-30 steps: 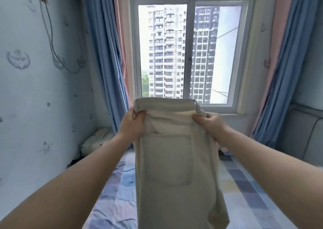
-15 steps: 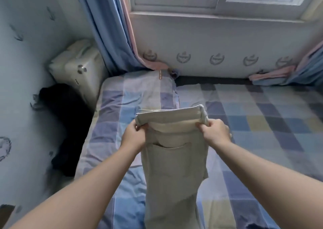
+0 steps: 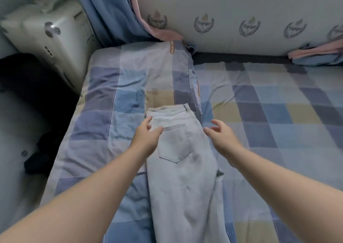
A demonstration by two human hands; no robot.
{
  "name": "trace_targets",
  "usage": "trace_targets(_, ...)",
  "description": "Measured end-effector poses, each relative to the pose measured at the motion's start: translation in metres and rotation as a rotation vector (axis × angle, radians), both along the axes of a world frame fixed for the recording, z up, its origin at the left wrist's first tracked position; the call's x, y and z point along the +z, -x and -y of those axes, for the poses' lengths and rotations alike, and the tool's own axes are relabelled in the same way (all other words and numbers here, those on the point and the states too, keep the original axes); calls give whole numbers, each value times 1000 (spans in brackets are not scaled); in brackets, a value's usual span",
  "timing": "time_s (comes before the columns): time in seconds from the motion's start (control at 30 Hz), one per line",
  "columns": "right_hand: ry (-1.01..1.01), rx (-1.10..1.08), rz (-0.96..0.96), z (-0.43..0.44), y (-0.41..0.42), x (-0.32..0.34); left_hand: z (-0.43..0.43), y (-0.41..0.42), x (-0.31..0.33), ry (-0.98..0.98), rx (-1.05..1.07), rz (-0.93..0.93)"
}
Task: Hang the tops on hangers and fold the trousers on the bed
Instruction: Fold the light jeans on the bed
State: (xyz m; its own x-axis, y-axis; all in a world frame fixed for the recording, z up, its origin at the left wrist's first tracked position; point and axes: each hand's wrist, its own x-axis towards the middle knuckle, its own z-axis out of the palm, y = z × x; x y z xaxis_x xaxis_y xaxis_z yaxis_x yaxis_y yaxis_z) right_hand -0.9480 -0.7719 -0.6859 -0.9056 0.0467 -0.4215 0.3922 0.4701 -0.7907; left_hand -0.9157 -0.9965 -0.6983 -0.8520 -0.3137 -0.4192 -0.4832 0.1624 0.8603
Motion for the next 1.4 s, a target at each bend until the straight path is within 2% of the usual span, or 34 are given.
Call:
trace_targets(0.1,-144,191,4,-11,-42,-11,-10,-37,-12,74,-122,26)
trace_targets(0.2,-442,381,-40,-25,-78,-8,-27,-75,-9,360,-342,-10)
trace_targets(0.33,-683,579,-76,-51,-126,10,-60,-131,7,703,-561,-16)
trace_targets(0.47,-770,699,-130,-84,-181,28,-98,-196,22,856,-641,22)
trace_targets(0.63,-796,810,-191,-130,-258,43,-148,-295,34,908,-665,82)
trace_targets(0.87,-659,792,-144,-184,-350,48,-193,-422,37,786,-567,210)
trace_targets(1.0,-512,705,-72,-203,-403,29,-209,-482,18,587,-457,311)
trace_targets(1.17,-317,604,169,-214,-473,-32,-219,-542,-42,328,-285,481)
trace_targets(1.23,-236,541,260,-215,-496,-63,-218,-558,-72,249,-197,493)
trace_targets(1.4,-160,365,369,-211,-516,-139,-216,-568,-134,188,-25,493)
